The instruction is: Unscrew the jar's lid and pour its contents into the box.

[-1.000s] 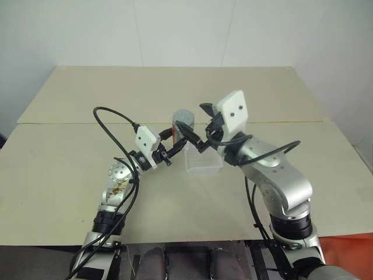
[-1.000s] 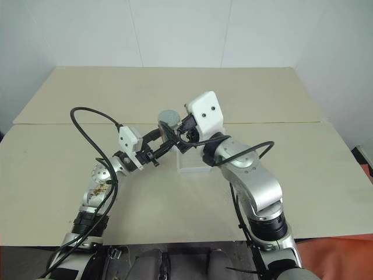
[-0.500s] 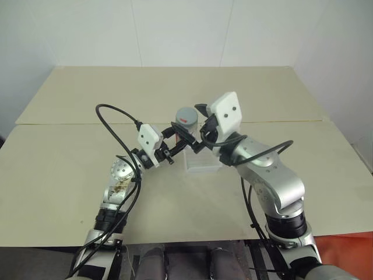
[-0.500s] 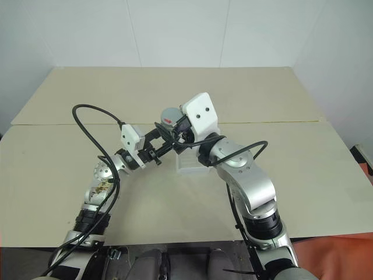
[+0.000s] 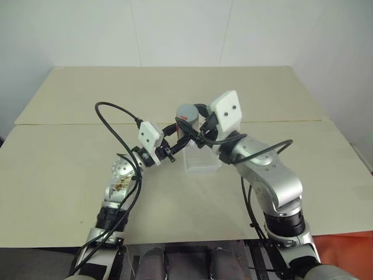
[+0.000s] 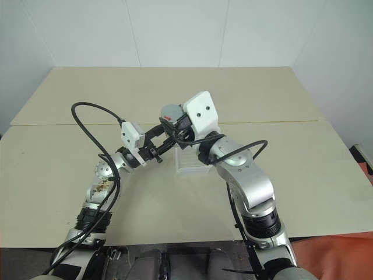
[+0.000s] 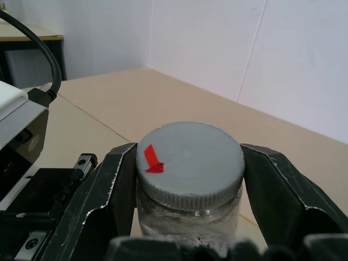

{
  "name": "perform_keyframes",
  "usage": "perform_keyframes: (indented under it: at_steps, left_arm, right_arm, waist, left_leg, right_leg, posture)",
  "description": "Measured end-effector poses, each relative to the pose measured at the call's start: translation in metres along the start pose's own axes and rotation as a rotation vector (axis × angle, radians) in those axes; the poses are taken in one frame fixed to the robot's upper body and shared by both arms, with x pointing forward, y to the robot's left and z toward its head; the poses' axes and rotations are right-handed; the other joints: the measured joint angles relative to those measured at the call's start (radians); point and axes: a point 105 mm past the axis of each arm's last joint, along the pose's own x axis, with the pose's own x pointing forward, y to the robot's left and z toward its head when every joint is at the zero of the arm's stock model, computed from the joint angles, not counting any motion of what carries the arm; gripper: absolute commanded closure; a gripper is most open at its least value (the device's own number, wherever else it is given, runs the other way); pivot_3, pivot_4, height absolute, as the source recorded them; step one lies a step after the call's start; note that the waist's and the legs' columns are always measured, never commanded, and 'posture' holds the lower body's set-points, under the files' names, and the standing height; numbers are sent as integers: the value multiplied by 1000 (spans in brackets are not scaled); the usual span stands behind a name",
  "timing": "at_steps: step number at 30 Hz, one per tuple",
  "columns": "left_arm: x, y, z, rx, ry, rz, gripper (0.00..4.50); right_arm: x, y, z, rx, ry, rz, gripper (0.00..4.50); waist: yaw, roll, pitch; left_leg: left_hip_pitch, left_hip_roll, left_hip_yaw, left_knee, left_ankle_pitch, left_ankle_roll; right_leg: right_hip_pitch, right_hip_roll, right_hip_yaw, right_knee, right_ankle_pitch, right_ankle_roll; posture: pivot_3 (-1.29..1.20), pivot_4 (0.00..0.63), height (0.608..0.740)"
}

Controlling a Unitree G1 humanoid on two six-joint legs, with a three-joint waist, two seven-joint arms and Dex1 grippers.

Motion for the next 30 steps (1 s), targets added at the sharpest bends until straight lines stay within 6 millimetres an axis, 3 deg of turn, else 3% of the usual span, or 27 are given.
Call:
perform_keyframes:
  at_steps: [12,30]
  left_arm:
    - [-3,0,-1,12,23,-26,2571]
    - [-11,-27,3,-72,51,-205,2571]
  right_arm:
    - [-1,-2,-3,8,12,57,1684]
    - [-24,-13,-7,6,-7,554,1684]
  waist:
    - [-3,0,0]
    - [-3,0,0]
  left_leg:
    - [0,0,-1,0,0,0]
    - [0,0,-1,0,0,0]
  right_leg:
    - [0,0,0,0,0,0]
    - [0,0,0,-1,0,0]
  posture:
    - [0,150,740]
    - [0,150,740]
